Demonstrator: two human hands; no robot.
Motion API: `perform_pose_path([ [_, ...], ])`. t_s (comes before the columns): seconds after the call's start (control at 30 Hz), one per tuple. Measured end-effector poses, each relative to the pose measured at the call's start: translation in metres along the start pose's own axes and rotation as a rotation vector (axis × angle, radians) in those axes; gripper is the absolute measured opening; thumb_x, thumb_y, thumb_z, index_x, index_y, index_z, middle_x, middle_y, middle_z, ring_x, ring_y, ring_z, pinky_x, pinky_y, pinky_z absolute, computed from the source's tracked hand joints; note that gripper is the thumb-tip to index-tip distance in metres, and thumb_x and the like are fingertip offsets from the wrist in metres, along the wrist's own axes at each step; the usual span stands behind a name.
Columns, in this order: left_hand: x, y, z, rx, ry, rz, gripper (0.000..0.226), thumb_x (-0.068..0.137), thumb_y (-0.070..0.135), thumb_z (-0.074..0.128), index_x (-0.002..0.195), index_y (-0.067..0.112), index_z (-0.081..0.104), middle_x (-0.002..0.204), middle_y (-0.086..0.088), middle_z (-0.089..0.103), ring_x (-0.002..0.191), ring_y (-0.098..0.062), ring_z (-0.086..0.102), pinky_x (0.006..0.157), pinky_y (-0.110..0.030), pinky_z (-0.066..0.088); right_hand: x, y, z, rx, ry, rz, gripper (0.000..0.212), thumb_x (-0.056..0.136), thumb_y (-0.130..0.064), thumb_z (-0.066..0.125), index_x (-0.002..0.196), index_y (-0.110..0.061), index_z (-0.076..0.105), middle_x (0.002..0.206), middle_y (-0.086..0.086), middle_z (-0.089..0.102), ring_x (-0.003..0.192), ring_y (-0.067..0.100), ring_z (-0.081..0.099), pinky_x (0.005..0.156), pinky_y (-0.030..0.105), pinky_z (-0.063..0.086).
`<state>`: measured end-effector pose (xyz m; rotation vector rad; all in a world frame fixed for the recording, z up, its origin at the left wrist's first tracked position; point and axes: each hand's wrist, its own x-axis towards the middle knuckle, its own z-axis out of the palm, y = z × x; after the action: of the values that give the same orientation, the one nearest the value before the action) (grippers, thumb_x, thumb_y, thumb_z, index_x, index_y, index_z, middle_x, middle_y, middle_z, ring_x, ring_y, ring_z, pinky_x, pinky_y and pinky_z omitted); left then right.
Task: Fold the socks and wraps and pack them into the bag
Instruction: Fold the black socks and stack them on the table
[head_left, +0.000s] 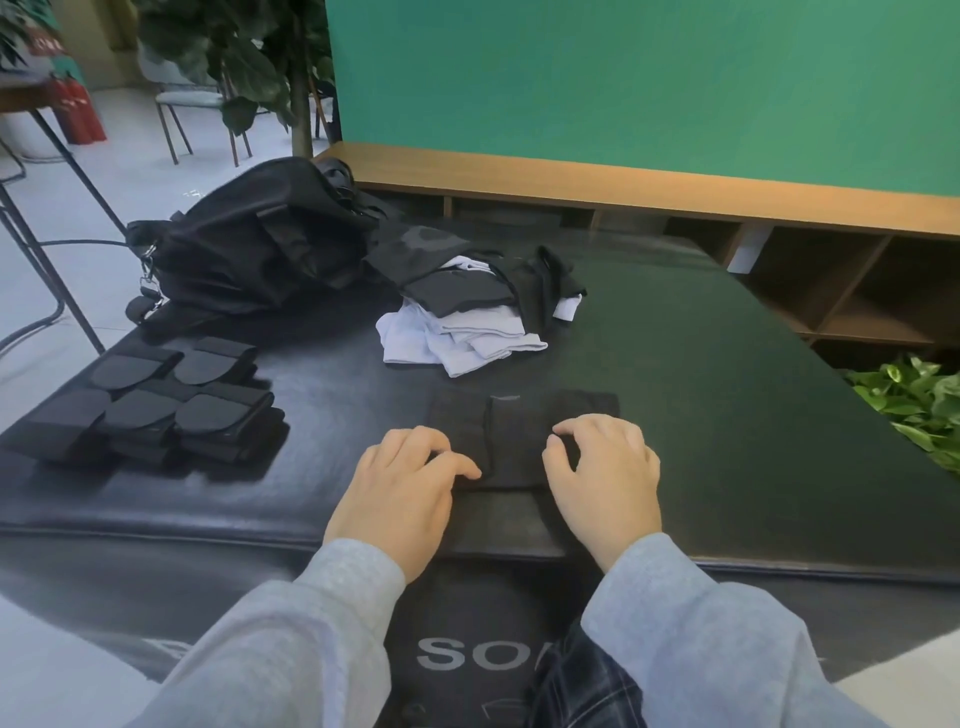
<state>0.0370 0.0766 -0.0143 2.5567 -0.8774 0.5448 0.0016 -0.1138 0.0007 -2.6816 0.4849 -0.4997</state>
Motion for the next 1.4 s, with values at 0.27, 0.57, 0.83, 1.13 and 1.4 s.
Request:
perform_pose_path([
  [0.27,0.004,0.002,0.002,0.164,-0.07,-0.07,0.047,0.082,0.038,0.032,0.114,0.026,0.064,0.099,0.009,0.059,0.09,-0.016,0.055,0.074,-0.033,0.048,-0.003,0.007,-0.005,-0.088,0.091,-0.027,0.04,0.09,-0.043,0.038,0.071,-0.023,0.067,0.073,-0.006,0.053,0.076,0.02,0.046,0.072,0.033,0.032],
  [0.57,0.012,0.006,-0.001,0.228,-0.333,-0.18,0.076,0.079,0.059,-0.007,0.149,0.031,0.005,0.152,0.011,0.016,0.142,-0.013,0.006,0.116,-0.037,0.01,-0.008,0.02,0.001,0.196,0.083,-0.309,0.054,0.085,-0.041,0.032,0.054,-0.009,0.063,0.051,-0.001,0.057,0.065,0.019,0.052,0.074,0.03,0.035],
  [0.83,0.01,0.008,-0.002,0.197,-0.308,-0.189,0.089,0.068,0.063,-0.017,0.148,0.03,-0.001,0.156,0.012,0.005,0.143,-0.01,-0.001,0.117,-0.035,0.006,-0.009,0.014,0.001,0.253,-0.01,-0.397,0.042,0.082,-0.046,0.035,0.087,-0.032,0.074,0.106,-0.021,0.064,0.106,-0.005,0.046,0.09,0.021,0.027],
  [1.13,0.006,0.001,-0.001,0.148,-0.246,0.075,0.064,0.082,0.072,0.024,0.13,0.036,0.049,0.135,0.007,0.051,0.128,-0.015,0.04,0.097,-0.041,0.044,-0.013,0.008,0.0,0.065,0.017,-0.21,0.035,0.086,-0.044,0.041,0.088,-0.032,0.073,0.1,-0.018,0.06,0.089,0.009,0.051,0.068,0.024,0.04],
  [1.4,-0.002,-0.002,0.0,0.069,-0.208,0.234,0.053,0.077,0.073,0.037,0.115,0.04,0.053,0.129,0.014,0.054,0.124,-0.008,0.043,0.094,-0.032,0.042,-0.021,0.013,-0.011,0.404,0.014,-0.375,0.038,0.082,-0.037,0.041,0.095,-0.018,0.072,0.094,-0.018,0.061,0.081,0.004,0.056,0.073,0.005,0.038],
])
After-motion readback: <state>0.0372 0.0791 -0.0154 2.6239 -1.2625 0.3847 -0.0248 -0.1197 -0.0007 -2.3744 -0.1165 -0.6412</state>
